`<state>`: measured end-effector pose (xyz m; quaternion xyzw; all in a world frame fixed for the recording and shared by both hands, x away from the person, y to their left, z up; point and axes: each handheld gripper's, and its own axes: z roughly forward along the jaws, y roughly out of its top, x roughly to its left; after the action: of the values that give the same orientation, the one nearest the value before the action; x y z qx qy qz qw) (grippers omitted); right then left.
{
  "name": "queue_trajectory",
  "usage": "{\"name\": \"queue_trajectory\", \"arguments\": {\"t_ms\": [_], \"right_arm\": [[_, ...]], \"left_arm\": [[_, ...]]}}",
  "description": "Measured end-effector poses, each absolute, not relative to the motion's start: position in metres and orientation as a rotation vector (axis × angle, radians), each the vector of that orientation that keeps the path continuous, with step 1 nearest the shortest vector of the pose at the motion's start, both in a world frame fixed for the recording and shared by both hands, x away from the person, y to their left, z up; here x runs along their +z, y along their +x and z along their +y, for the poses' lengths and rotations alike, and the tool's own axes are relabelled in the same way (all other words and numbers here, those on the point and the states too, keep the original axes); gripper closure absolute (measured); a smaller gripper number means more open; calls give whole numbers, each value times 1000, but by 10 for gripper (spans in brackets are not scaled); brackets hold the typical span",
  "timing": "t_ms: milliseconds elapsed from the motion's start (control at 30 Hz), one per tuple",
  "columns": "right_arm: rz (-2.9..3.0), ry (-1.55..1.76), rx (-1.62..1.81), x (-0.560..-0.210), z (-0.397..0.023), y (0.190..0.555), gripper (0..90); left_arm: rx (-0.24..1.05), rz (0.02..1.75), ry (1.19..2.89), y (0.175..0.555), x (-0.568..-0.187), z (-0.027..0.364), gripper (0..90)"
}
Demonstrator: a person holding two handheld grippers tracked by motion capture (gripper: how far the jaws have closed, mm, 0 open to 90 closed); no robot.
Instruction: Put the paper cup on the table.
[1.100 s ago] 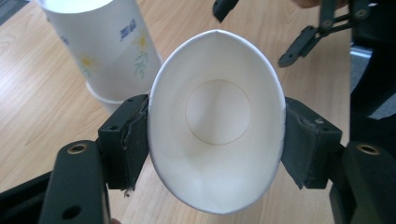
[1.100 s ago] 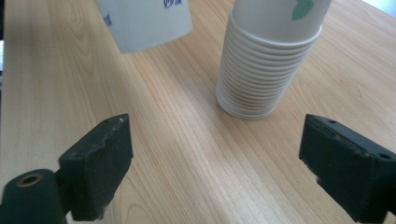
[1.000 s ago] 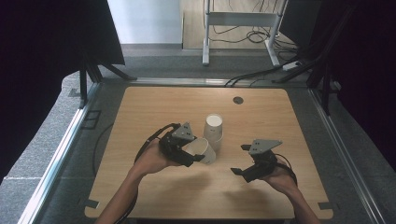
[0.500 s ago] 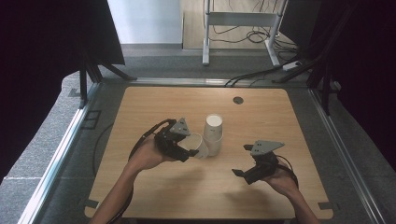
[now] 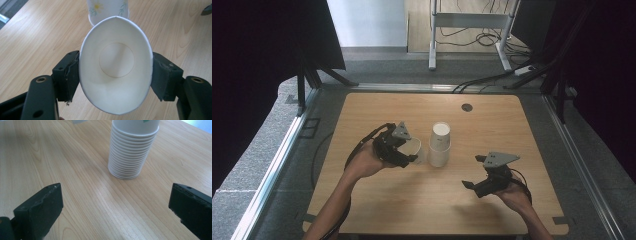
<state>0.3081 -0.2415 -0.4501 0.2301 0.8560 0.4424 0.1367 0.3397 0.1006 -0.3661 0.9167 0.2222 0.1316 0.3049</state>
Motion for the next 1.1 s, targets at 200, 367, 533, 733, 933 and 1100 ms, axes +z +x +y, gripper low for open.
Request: {"name": "queue_trajectory", "arguments": {"t_ms": [200,367,533,733,933,1100], "right_arm": [[2472,680,1261,-455,-243,308,0],[2473,682,1236,-459,-245,308,0],[2482,693,1216,-462,-246,308,0],[2494,696,1197,-466,-246,308,0],[2515,684,1156,-471,-244,308,0],[2537,675,1119,-475,-241,308,0]], "left_arm": [[358,636,2444,347,-369,105,304],[372,675,2457,352,-370,110,303],[383,727,2469,358,-374,114,302],[410,789,2511,367,-380,117,300],[428,846,2548,377,-388,118,299],[436,888,2573,386,-394,120,299]]}}
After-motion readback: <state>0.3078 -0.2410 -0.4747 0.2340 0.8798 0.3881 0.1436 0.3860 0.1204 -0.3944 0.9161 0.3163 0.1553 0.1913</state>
